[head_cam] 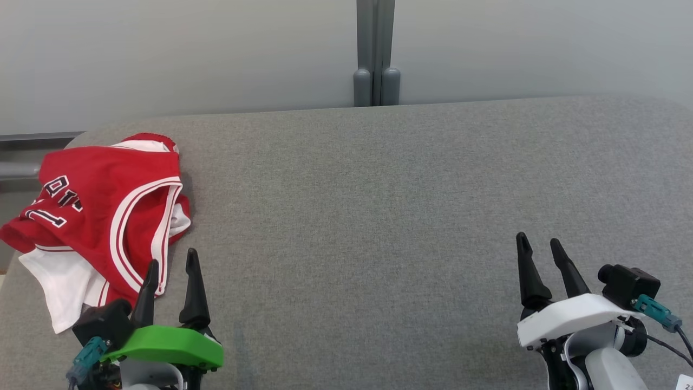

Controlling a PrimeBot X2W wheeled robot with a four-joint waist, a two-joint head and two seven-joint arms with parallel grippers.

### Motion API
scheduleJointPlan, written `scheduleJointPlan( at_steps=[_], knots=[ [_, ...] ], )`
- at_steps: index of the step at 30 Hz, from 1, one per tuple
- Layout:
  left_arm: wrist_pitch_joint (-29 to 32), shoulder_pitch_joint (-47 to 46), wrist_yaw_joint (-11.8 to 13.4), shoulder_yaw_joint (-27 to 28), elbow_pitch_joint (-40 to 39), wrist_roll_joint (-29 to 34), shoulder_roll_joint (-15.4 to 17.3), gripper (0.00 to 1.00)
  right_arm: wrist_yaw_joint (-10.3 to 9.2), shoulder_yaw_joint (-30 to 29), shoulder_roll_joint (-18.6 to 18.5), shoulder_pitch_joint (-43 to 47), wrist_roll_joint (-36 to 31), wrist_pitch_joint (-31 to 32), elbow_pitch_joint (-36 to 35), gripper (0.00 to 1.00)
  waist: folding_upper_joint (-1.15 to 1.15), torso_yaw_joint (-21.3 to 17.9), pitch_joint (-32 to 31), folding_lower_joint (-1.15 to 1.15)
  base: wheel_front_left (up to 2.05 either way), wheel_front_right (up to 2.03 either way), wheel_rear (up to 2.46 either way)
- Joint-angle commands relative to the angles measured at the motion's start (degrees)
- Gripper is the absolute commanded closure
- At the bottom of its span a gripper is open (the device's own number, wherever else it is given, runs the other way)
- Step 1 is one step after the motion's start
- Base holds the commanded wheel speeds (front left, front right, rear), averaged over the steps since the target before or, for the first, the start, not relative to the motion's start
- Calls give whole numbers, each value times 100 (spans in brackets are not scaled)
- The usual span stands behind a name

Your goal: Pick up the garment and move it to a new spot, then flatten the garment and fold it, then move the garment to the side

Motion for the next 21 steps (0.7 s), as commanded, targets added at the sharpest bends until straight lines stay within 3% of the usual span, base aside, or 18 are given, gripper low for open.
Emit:
scheduleJointPlan(
  at_steps=[1, 21],
  knots=[
    [-54, 61, 35, -9, -65, 172, 50, 0, 3, 23, -31, -79, -165, -61, -27, 0, 0, -1, 1, 0, 0, 0, 0],
    [-310, 83, 99, -69, 83, 985, 17, 0, 3, 147, -40, -92, -1187, -315, 26, 0, 0, 32, 35, 0, 0, 0, 0]
  ],
)
